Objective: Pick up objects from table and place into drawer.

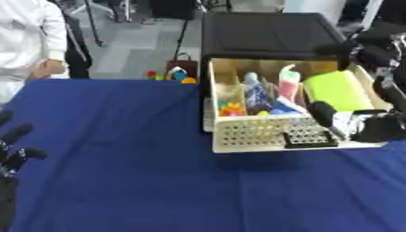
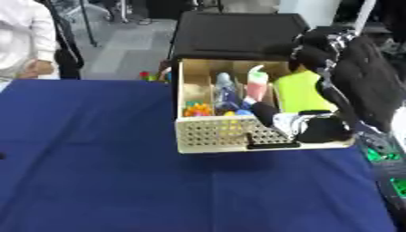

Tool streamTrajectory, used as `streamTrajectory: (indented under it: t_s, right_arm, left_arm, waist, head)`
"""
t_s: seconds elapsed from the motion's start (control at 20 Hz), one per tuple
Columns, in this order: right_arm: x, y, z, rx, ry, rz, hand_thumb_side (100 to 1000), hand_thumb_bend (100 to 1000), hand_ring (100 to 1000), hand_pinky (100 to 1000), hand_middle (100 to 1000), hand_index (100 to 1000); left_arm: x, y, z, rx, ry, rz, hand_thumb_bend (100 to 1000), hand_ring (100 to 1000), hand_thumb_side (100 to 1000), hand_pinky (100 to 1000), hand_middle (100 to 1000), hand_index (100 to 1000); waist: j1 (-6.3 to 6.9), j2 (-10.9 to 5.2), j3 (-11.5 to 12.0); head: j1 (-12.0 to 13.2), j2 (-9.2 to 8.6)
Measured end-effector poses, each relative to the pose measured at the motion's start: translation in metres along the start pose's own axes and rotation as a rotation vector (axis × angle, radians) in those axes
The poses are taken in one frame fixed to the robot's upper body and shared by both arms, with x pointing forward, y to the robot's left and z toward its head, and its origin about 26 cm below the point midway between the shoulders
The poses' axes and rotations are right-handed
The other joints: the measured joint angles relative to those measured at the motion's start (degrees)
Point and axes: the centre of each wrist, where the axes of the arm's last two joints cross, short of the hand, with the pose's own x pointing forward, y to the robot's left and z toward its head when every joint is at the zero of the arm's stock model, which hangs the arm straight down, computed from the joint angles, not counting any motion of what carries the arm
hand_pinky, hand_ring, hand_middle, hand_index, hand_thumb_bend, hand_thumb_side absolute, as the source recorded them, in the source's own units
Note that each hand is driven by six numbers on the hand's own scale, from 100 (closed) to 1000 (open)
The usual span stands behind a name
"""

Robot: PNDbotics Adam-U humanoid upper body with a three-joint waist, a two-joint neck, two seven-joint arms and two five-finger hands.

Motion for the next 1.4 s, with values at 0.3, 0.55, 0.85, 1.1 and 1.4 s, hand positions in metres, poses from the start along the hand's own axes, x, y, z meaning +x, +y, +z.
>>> streamTrajectory:
  t_s: [0.3, 0.55, 0.85, 1.1, 1.4]
  right_arm:
    - [0.0, -0.006, 0.001, -0.024, -0.023, 0.004, 1000, 502, 424, 314, 308, 693]
    - [0.002, -0.003, 0.009, -0.018, -0.049, -0.036, 1000, 516, 373, 282, 227, 614]
    - [0.009, 0.007, 0.017, -0.03, -0.083, -0.127, 1000, 486, 284, 230, 210, 520]
    - [0.013, 0.016, 0.028, -0.02, -0.081, -0.198, 1000, 405, 241, 217, 191, 492]
    - [0.017, 0.025, 0.042, 0.011, -0.056, -0.27, 1000, 337, 125, 195, 164, 475]
  left_arm:
    - [0.0, 0.0, 0.0, 0.0, 0.005, -0.003, 109, 804, 1000, 547, 849, 822]
    - [0.001, 0.003, 0.004, 0.006, 0.018, -0.013, 111, 803, 1000, 547, 849, 822]
    - [0.003, 0.008, 0.008, 0.008, 0.043, -0.027, 112, 803, 1000, 547, 850, 822]
    - [0.003, 0.01, 0.012, 0.013, 0.061, -0.034, 112, 803, 1000, 546, 850, 822]
    - [0.005, 0.013, 0.016, 0.012, 0.078, -0.045, 113, 804, 1000, 545, 850, 823]
  waist:
    - [-0.47, -0.35, -0.37]
    - [-1.44, -1.78, -1.43]
    - [-2.67, -3.77, -2.23]
    - [-2.86, -4.77, -2.7]
    - [-3.64, -5.76, -3.73]
  head:
    - [0.09, 0.12]
    - [0.95, 0.78]
    - [1.33, 2.13]
    - [1.65, 3.3]
    - [2.08, 4.76]
